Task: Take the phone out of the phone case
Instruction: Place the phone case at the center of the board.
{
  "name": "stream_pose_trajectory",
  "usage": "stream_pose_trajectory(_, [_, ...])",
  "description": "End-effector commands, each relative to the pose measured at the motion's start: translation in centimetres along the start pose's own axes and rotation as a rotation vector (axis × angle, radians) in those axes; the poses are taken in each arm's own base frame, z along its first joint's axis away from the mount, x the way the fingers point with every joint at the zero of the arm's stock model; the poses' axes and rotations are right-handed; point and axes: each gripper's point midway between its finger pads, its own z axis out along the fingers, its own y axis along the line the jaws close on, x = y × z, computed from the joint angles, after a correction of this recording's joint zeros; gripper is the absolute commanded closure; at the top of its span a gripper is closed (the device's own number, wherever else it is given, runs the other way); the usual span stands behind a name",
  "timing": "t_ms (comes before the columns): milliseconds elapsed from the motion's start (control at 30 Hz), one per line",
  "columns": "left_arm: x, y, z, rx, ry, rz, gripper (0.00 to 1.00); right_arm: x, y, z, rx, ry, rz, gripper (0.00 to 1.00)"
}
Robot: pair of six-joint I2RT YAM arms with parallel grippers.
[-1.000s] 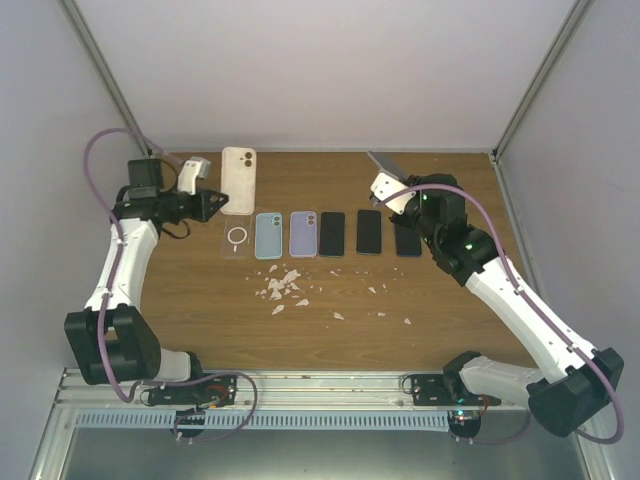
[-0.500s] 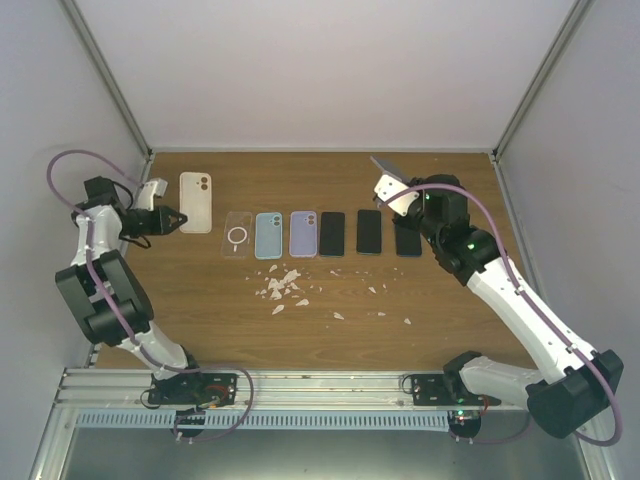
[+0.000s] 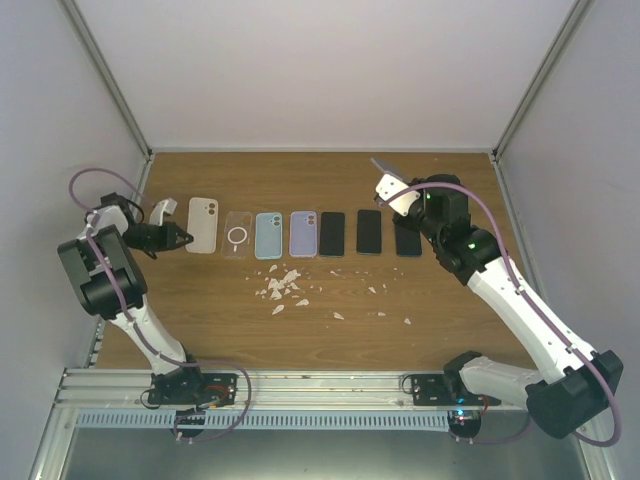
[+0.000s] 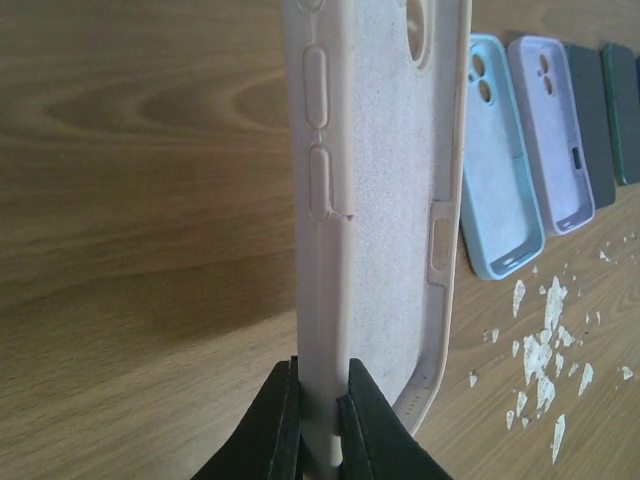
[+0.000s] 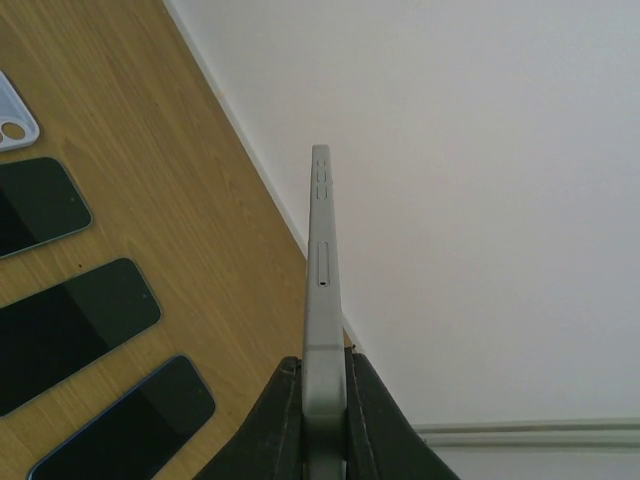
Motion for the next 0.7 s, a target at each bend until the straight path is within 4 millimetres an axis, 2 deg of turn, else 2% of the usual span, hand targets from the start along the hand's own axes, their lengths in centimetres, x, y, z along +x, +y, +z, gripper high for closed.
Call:
stream_pose_trajectory(0, [1.7, 1.1, 1.2, 0.017, 0.055, -0.051, 1.0, -1.0, -1.7, -0.5, 0.045, -0.04, 0.038, 1.0])
stream_pose_trajectory(200, [2.8, 3.0, 2.5, -0.02, 0.113, -0.092, 0.98, -1.1, -1.7, -0.4, 0.033, -0.045, 0.052, 1.0])
stream_pose_trajectory(500, [3.3, 3.6, 4.4, -0.054, 0.159, -0.105, 0.92, -1.0, -1.6, -0.4, 0.027, -0.042, 0.056, 1.0])
stream_pose_trajectory(667, [2.7, 4.3, 4.6, -0.086, 0.135, -0.121, 0.89, -0.9, -1.4, -0.3, 0.023, -0.041, 0.054, 0.99])
